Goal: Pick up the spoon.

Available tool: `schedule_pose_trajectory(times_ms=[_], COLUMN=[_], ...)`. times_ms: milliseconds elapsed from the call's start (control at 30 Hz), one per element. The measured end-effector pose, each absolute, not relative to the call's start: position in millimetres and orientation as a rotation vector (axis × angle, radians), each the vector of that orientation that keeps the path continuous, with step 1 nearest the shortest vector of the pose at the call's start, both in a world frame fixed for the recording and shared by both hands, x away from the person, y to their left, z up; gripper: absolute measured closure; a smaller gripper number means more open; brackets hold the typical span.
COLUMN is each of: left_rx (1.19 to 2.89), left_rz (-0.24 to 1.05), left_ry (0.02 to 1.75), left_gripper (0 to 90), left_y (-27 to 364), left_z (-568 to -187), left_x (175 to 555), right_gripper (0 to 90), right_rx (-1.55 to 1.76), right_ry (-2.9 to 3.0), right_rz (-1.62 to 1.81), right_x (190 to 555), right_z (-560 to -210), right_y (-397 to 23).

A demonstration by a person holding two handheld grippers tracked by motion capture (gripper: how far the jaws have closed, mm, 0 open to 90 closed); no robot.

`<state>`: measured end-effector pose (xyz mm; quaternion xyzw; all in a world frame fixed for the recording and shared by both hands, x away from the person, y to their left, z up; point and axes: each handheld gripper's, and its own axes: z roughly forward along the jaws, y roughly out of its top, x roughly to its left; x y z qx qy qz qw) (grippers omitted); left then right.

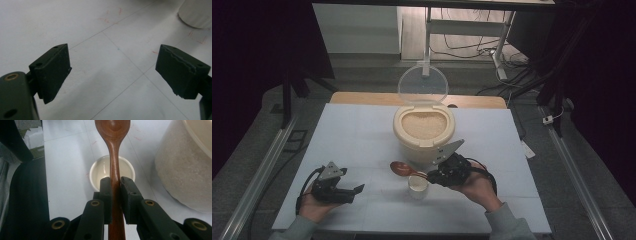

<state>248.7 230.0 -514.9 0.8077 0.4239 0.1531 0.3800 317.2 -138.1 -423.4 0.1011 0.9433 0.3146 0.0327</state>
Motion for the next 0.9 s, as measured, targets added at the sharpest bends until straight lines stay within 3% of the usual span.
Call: schedule_pose_trajectory(times_ms=[433, 900], left_rx=[2.113, 2.223], left_rz=[0.385, 0.382], left_ry=[0.799, 0.630], left_gripper=[15.0, 18.5], left_y=[174.6, 128.0], left_z=[-453.0, -420.7], left_x=[245.5, 256.2], right_gripper=[79.9, 79.9], right_rx=[0.298, 0.247], right_ry=[2.889, 2.901], right_rz=[0.962, 0.945], right_x=[315.6, 311.7], right_z=[-423.1, -425.5], right_y=[-134.9, -125.9])
